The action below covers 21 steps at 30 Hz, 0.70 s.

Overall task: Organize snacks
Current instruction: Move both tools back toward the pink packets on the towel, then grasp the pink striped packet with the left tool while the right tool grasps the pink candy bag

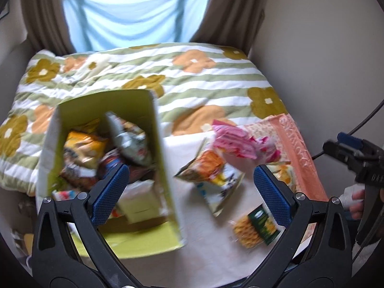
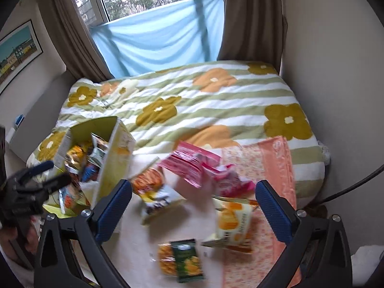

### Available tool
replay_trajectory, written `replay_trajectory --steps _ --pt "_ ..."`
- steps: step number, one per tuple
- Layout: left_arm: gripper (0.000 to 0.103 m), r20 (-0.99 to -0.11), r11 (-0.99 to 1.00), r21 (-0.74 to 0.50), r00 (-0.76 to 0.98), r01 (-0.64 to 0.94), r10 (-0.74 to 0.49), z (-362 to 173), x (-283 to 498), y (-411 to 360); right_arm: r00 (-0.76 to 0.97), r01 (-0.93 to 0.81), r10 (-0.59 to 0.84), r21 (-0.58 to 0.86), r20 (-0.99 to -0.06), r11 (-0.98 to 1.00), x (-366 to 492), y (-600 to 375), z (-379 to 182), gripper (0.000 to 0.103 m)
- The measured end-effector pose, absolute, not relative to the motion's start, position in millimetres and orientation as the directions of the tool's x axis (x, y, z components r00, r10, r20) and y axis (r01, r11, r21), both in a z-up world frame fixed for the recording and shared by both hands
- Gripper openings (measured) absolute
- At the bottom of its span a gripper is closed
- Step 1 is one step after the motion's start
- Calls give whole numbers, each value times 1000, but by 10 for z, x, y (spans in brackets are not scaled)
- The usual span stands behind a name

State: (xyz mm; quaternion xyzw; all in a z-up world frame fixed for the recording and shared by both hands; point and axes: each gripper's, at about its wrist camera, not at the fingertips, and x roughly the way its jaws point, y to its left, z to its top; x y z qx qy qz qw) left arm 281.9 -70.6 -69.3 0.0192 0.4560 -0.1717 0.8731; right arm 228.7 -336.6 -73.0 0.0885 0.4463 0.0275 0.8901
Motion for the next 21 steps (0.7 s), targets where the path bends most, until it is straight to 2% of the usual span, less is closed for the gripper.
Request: replay_trajectory --steps 7,12,21 --pt "103 -846 927 -92 463 363 -265 -886 3315 -1476 487 8 121 143 -865 990 2484 -3770 -1131 102" --pt "103 -905 924 -74 363 376 -220 -1315 3776 -2010 435 -29 133 134 -891 991 2695 -3935 -1467 102" --pt "103 -971 917 -22 212 398 -116 -2126 4313 -2531 348 -148 186 142 -919 979 3162 -3932 -2051 102"
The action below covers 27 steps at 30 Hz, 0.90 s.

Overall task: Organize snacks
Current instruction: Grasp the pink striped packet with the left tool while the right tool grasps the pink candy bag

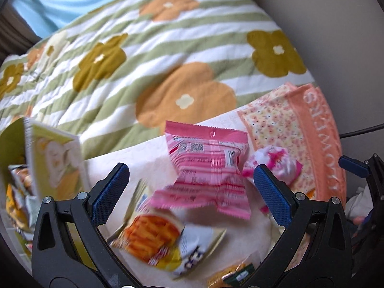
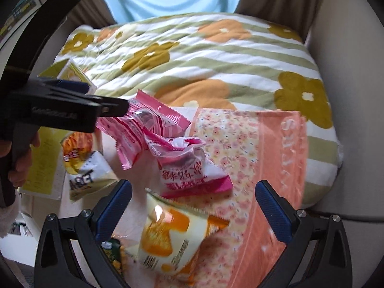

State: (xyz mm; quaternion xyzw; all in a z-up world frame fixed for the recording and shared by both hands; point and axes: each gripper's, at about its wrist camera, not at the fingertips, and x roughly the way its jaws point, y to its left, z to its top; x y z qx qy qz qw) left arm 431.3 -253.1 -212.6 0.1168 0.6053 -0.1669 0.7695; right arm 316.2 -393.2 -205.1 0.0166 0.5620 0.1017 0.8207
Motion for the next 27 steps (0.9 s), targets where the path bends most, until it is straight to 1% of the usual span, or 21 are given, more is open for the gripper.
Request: replay_trajectory --steps 5,12,14,15,17,19,23,24,27 --pt "103 -983 909 -18 158 416 -91 -2394 4405 -2684 302 -188 213 160 -929 969 3354 -3890 -2312 102" --pt "102 -991 911 3 120 411 -51 -2673 4447 -2761 285 -248 207 136 -936 959 3449 -3797 -2502 102" --pt "93 -993 916 -1 109 401 -49 -2728 4460 -2748 281 -260 211 137 -936 956 3477 -3783 -2540 102" --pt "91 -994 918 -9 94 396 -51 -2766 4467 -2743 279 -265 215 140 -936 954 3490 -3778 -2554 102" --pt "84 -995 921 -18 79 390 -53 -2824 4473 -2734 279 -274 218 140 -935 951 3510 -3762 -2570 102" --pt "82 -996 922 -25 68 386 -55 -2867 4467 -2723 282 -284 212 130 -936 950 3529 -3747 -2582 102" --pt "74 -995 924 -47 65 379 -78 -2876 4467 -2697 286 -285 214 130 -934 950 3550 -3762 -2618 102" --pt "74 -995 925 -51 64 377 -81 -2877 4466 -2694 286 -283 215 132 -934 950 3554 -3768 -2630 101" --pt "71 -993 927 -60 71 370 -93 -2866 4456 -2682 279 -281 221 141 -934 949 3561 -3770 -2670 95"
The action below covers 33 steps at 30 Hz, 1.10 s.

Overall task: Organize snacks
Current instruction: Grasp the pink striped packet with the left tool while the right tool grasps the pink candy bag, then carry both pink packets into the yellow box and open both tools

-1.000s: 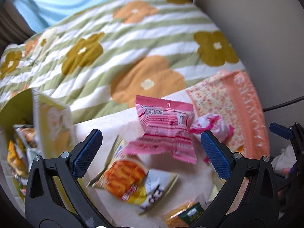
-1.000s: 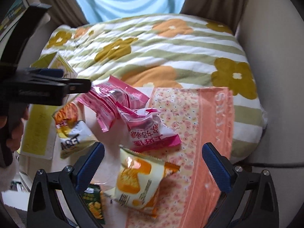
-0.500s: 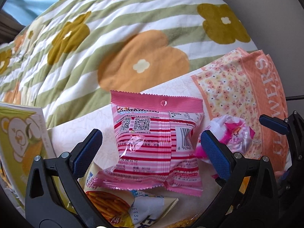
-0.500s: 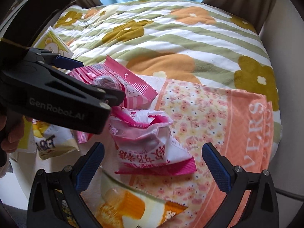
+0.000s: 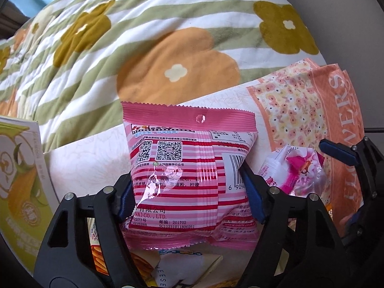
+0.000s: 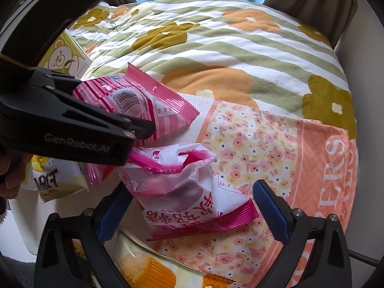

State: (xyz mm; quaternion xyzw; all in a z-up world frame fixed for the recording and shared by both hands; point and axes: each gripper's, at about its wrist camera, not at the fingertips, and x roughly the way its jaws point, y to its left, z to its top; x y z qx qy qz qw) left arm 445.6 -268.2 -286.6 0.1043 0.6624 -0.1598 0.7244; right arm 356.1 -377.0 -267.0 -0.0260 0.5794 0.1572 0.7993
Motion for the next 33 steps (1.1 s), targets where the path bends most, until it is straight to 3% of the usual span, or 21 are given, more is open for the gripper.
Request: replay_trajectory --steps 5,10,13,24,33 --pt "67 -992 930 -60 86 361 -98 -2829 4436 -2664 286 -273 220 141 -933 952 3551 -3750 -2730 81" --pt "66 -988 934 -62 108 351 -106 -2751 4438 -2643 294 -282 231 147 -927 948 3539 -3727 -2725 55" --pt "66 -986 934 -62 123 351 -112 -2681 4438 -2648 316 -279 235 147 -919 949 3511 -3728 -2653 46" --pt "66 -958 937 -53 249 344 -145 -2029 4343 -2601 404 -212 229 153 -885 965 3433 -3838 -2183 42" --pt "66 -907 944 -82 369 319 -203 -1227 4122 -2291 484 -220 236 143 -843 965 3280 -3722 -1435 42"
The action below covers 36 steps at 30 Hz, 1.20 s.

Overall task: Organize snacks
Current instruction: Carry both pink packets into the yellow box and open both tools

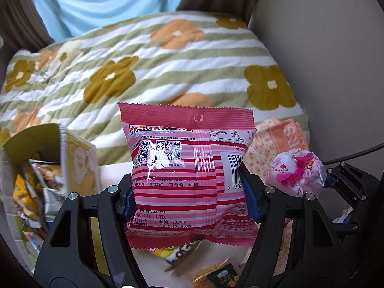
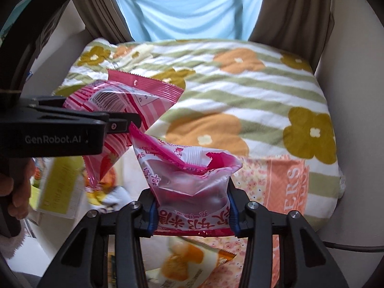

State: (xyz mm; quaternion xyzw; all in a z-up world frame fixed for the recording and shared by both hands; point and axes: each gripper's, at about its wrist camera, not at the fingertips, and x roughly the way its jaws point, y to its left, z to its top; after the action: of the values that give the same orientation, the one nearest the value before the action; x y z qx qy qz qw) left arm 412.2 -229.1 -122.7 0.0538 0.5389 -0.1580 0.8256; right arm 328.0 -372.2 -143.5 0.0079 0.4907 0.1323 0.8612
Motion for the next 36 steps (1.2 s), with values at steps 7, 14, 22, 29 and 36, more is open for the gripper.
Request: replay_trajectory --steps 7,14,22,29,36 --pt "66 -849 962 -88 485 259 -208 -550 3819 -1641 555 -296 243 84 -796 952 3150 -3328 -802 42" --pt "66 -830 982 -110 529 154 -176 -250 3559 -642 583 -383 322 98 -746 919 3049 -2672 -434 42" --pt "66 -850 993 -110 514 36 -113 -389 3253 515 553 -485 411 121 -725 866 2944 -1681 -403 42" --pt "66 -870 990 -140 479 -13 -117 -761 3093 1239 491 -508 437 160 -754 847 2933 -1061 -624 42" --pt "74 -863 991 -128 490 27 -125 -1079 3008 1469 502 -439 401 174 -767 881 2871 -765 -791 42"
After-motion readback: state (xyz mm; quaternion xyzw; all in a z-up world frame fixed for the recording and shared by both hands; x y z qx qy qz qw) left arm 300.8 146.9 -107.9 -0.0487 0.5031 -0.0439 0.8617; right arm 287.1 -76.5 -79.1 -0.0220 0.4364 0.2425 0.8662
